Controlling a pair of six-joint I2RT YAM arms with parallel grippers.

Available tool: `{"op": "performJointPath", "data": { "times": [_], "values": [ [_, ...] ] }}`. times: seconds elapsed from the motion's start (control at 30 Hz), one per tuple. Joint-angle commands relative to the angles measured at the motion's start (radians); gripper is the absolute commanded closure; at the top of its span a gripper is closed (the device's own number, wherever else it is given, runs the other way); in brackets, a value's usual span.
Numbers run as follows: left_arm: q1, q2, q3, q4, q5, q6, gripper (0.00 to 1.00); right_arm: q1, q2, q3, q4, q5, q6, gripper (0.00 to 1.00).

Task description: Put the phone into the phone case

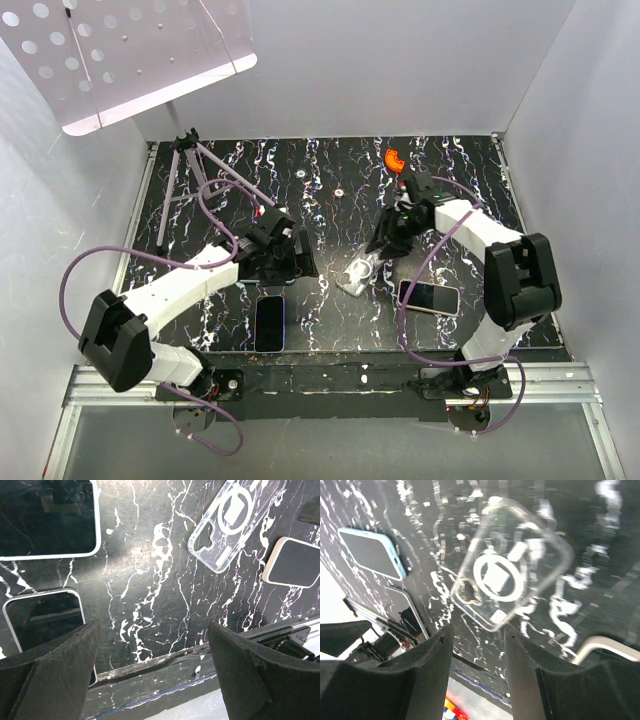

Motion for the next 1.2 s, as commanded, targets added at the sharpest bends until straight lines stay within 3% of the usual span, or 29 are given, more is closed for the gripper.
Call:
{"op": "performJointPath", "data": {
  "times": [0.0,0.33,0.47,0.83,1.0,1.17],
  "values": [
    [-0.014,0.080,0.033,0.065,0.075,-0.029,0.15,-0.123,-0.097,-0.084,-0.005,0.001,-0.049,0.48],
    [-0.043,0.321,0.180,0.065,0.088,-0.080,0.19,-0.212,-0.197,-0.173,-0.008,-0.019,-0.072,0.48],
    [-0.065,0.411,0.255,0.064,0.097,-0.078,0.30,-0.212,-0.197,-0.196,0.001,-0.031,-0.075,0.48],
    [-0.100,0.600,0.364,0.064,0.080,-0.087,0.45,-0.215,-0.197,-0.214,0.006,-0.039,-0.095,0.48],
    [-0.106,0.652,0.382,0.059,0.060,-0.063,0.62,-0.216,-0.180,-0.211,0.012,-0.040,-0.100,0.48],
    [-0.106,0.648,0.376,0.030,0.012,-0.032,0.91,-0.216,-0.186,-0.209,0.006,-0.031,-0.112,0.48]
  ]
}}
